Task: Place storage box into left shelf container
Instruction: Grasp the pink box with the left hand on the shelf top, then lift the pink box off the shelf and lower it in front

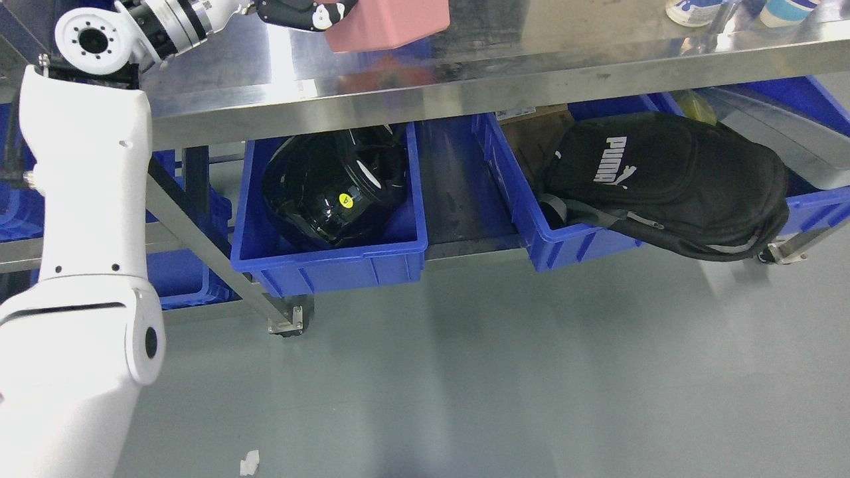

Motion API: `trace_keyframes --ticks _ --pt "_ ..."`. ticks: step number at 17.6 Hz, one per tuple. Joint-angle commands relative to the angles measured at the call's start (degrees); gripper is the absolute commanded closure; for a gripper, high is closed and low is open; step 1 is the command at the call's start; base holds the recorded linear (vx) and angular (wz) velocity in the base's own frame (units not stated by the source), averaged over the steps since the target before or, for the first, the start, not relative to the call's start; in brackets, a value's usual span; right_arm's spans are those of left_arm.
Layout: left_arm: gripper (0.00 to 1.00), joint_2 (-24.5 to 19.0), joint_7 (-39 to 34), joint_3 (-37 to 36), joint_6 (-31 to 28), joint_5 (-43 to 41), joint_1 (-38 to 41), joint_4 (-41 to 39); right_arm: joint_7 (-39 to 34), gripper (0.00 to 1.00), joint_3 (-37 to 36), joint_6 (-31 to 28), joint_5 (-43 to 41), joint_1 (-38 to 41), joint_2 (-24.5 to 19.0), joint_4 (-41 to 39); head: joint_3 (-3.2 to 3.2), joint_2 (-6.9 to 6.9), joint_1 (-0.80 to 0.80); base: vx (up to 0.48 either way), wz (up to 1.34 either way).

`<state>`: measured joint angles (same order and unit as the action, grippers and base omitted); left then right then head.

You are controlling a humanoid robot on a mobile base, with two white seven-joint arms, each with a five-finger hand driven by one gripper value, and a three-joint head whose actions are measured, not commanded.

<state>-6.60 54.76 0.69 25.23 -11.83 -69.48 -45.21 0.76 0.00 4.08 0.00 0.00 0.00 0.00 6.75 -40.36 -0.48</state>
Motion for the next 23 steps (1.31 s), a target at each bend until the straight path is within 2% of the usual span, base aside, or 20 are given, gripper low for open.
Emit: trace_keyframes --ticks 1,4,7,10,14,15,18,23 --pt "1.0 5.6 -3.2 18.7 2.7 9.2 5.0 0.2 0.0 0.0 -0.2 -0.4 -0.1 -0.4 1.0 -1.0 0.0 0.0 0.0 0.0 0.0" --pt "1.0 5.6 -6.4 16.9 4.3 19.4 8.4 -2.1 0.0 0.0 -0.2 -0.4 -0.1 -0.4 1.0 -1.0 0.0 0.0 0.0 0.0 0.0" --pt "0.99 5.6 -12.5 11.5 6.6 26.5 16.0 -9.4 -0.1 0.0 -0.2 -0.4 -0.1 -0.4 1.0 -1.0 0.0 0.0 0.0 0.0 0.0" --pt "0.98 5.6 -21.6 2.1 7.6 34.7 24.7 -19.6 0.0 0.0 -0.2 -0.4 -0.1 -0.4 1.0 -1.0 0.0 0.0 0.0 0.0 0.0" --pt "0.98 5.6 -39.4 -14.7 10.5 36.6 36.1 -34.6 -0.1 0.0 -0.2 -0.4 -0.1 -0.4 1.0 -1.0 0.0 0.0 0.0 0.0 0.0" --pt "0.98 5.6 -41.6 -18.0 10.5 36.6 39.1 -38.0 0.0 0.0 -0.2 -0.4 -0.1 -0.4 1.0 -1.0 0.0 0.0 0.0 0.0 0.0" --pt "0.99 5.6 -41.5 -23.3 10.7 36.6 48.3 -44.8 -0.1 0.0 -0.2 -0.4 -0.1 -0.4 1.0 -1.0 0.0 0.0 0.0 0.0 0.0" --pt "0.99 5.6 -37.4 -22.8 10.7 36.6 56.4 -48.0 0.0 0.0 -0.2 -0.4 -0.1 -0.4 1.0 -1.0 0.0 0.0 0.0 0.0 0.0"
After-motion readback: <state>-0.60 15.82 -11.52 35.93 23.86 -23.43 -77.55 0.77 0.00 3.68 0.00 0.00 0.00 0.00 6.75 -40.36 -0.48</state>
